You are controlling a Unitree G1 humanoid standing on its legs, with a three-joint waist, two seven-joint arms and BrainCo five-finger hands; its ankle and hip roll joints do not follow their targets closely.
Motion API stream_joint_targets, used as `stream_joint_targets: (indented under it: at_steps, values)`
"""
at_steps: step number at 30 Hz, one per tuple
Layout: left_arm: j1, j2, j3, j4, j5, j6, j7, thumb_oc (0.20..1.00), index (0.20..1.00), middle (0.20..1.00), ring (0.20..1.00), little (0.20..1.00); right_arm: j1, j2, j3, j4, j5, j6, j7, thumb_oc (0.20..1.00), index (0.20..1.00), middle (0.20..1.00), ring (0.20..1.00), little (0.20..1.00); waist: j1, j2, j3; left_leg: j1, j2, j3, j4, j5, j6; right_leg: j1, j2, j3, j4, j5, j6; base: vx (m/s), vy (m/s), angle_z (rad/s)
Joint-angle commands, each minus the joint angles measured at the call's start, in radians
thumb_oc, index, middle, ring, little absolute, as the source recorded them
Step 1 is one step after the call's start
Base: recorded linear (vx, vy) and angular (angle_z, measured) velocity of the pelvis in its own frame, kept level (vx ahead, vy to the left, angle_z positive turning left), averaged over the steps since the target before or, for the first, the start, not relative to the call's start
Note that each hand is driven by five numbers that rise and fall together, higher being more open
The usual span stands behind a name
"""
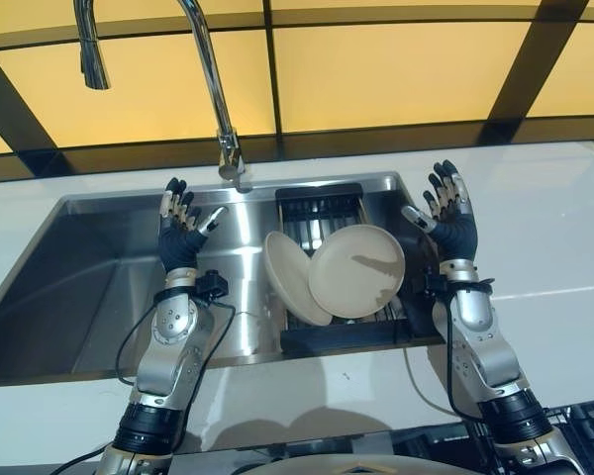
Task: Pick up plates and place into dishwasher.
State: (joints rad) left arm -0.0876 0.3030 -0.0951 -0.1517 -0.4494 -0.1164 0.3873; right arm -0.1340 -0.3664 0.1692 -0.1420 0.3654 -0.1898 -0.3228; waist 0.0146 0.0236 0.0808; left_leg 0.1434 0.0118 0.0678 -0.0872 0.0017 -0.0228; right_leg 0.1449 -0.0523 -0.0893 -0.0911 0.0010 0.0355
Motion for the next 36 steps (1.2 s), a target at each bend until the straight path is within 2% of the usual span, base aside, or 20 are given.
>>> stream_joint_targets:
  at_steps: [1, 10, 14, 19, 25, 28, 36]
  values:
    - [-0.039, 0.047, 0.026, -0.014, -0.009, -0.058, -0.026, 1.0, 1.0, 1.0, 1.0, 1.0, -0.024, -0.005, -0.029, -0.048, -0.01, -0.059, 0.007, 1.0, 1.0, 1.0, 1.0, 1.0, 0.004, -0.025, -0.075, -0.028, 0.042, -0.015, 0.01, -0.042, -0.028, -0.031, -0.047, -0.02, 0.015, -0.012, 0.059, 0.0, 0.0, 0.0]
    - [-0.042, 0.05, 0.023, -0.013, 0.015, -0.075, -0.048, 1.0, 1.0, 1.0, 1.0, 1.0, -0.028, -0.005, -0.032, -0.045, -0.009, -0.055, 0.002, 1.0, 1.0, 1.0, 1.0, 1.0, 0.002, -0.023, -0.073, -0.026, 0.041, -0.013, 0.009, -0.043, -0.027, -0.031, -0.048, -0.019, 0.015, -0.011, 0.06, 0.0, 0.0, 0.0]
    - [-0.045, 0.076, 0.027, -0.011, 0.127, -0.068, -0.074, 1.0, 1.0, 1.0, 1.0, 1.0, -0.028, -0.012, -0.033, -0.047, -0.008, -0.055, -0.002, 1.0, 1.0, 1.0, 1.0, 1.0, 0.001, -0.022, -0.073, -0.026, 0.041, -0.01, 0.008, -0.043, -0.028, -0.033, -0.048, -0.017, 0.014, -0.011, 0.061, 0.0, 0.0, 0.0]
    - [-0.051, 0.152, 0.05, 0.009, 0.214, -0.056, -0.118, 1.0, 1.0, 1.0, 1.0, 1.0, -0.02, -0.035, -0.044, -0.048, 0.007, -0.055, -0.004, 1.0, 1.0, 1.0, 1.0, 1.0, -0.004, -0.016, -0.077, -0.024, 0.041, -0.002, 0.006, -0.041, -0.03, -0.033, -0.049, -0.013, 0.012, -0.01, 0.062, 0.0, 0.0, 0.0]
    - [-0.068, 0.265, 0.074, 0.055, 0.385, -0.036, -0.168, 1.0, 1.0, 1.0, 1.0, 1.0, -0.018, -0.068, -0.052, -0.047, 0.022, -0.053, 0.004, 1.0, 1.0, 1.0, 1.0, 1.0, -0.01, -0.006, -0.084, -0.023, 0.042, 0.005, 0.006, -0.046, -0.032, -0.031, -0.05, -0.01, 0.009, -0.016, 0.066, 0.01, 0.012, 0.0]
    - [-0.082, 0.329, 0.076, 0.092, 0.509, -0.051, -0.17, 1.0, 1.0, 1.0, 1.0, 1.0, -0.026, -0.088, -0.057, -0.037, 0.032, -0.051, 0.004, 1.0, 1.0, 1.0, 1.0, 1.0, -0.013, 0.001, -0.082, -0.027, 0.042, 0.009, 0.008, -0.043, -0.033, -0.033, -0.052, -0.008, 0.01, -0.016, 0.067, 0.02, 0.054, 0.0]
    - [-0.112, 0.486, 0.04, 0.14, 0.726, -0.111, -0.198, 1.0, 1.0, 1.0, 1.0, 1.0, -0.028, -0.137, -0.065, -0.036, 0.057, -0.032, 0.02, 1.0, 1.0, 1.0, 1.0, 1.0, -0.023, 0.013, -0.083, -0.031, 0.039, 0.017, 0.007, -0.042, -0.033, -0.04, -0.059, -0.004, 0.009, -0.013, 0.074, 0.03, 0.053, -0.01]
